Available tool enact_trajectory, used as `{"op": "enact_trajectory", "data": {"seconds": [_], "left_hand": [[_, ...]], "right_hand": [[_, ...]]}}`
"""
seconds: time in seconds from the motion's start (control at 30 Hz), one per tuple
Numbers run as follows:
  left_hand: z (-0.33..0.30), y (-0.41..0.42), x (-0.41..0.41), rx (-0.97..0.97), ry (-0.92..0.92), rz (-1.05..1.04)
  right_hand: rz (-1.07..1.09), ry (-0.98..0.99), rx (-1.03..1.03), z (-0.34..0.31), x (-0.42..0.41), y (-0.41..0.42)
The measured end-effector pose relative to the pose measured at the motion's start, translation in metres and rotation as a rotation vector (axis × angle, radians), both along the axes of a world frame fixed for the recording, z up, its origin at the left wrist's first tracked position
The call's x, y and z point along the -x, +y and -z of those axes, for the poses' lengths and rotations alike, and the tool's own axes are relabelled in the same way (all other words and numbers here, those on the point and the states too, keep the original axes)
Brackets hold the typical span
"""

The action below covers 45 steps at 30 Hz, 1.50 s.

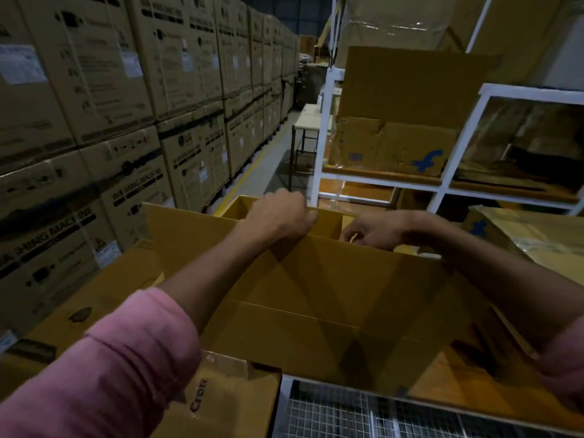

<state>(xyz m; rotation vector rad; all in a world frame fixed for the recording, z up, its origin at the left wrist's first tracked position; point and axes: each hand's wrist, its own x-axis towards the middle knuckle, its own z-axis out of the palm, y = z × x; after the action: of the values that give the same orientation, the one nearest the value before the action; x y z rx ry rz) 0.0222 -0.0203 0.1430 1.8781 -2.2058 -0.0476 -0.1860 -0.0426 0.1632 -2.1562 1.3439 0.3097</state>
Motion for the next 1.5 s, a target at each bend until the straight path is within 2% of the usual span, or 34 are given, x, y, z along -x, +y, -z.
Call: {"op": "enact_trajectory", "data": {"seconds": [0.17, 0.27, 0.43, 0.53, 0.6, 0.67, 0.73, 0.8, 0.93, 1.27, 1.5], "left_hand": [[-0.003, 0.017, -0.007, -0.449, -0.006, 0.093], [-0.007, 0.032, -0.008, -0.548, -0.050, 0.126], [0.018, 0.048, -0.010, -0.717, 0.032, 0.065], [0.063, 0.048, -0.013, -0.595, -0.118, 0.125], [0.100, 0.049, -0.017, -0.565, -0.068, 0.128], [0.135, 0.053, -0.023, -0.550, -0.065, 0.142], [0.165, 0.056, -0.030, -0.474, -0.186, 0.173], [0.181, 0.061, -0.036, -0.354, -0.233, 0.179], [0.190, 0.065, -0.040, -0.201, -0.195, 0.201], [0.198, 0.067, -0.043, -0.120, -0.231, 0.194], [0.201, 0.070, -0.063, -0.131, -0.210, 0.182]], "right_hand": [[-0.015, 0.025, -0.211, 0.024, -0.016, 0.018], [-0.052, 0.051, -0.242, 0.029, -0.023, 0.029], [-0.005, 0.011, -0.315, 0.040, -0.035, 0.054], [-0.112, 0.115, -0.142, 0.070, -0.046, 0.065], [-0.168, 0.171, 0.016, 0.100, -0.052, 0.068], [-0.160, 0.191, 0.164, 0.134, -0.054, 0.069], [-0.127, 0.190, 0.249, 0.166, -0.054, 0.072], [-0.081, 0.139, 0.254, 0.186, -0.055, 0.077], [-0.045, 0.102, 0.372, 0.203, -0.054, 0.080], [-0.039, 0.073, 0.493, 0.215, -0.059, 0.083], [-0.052, 0.045, 0.523, 0.216, -0.078, 0.084]]}}
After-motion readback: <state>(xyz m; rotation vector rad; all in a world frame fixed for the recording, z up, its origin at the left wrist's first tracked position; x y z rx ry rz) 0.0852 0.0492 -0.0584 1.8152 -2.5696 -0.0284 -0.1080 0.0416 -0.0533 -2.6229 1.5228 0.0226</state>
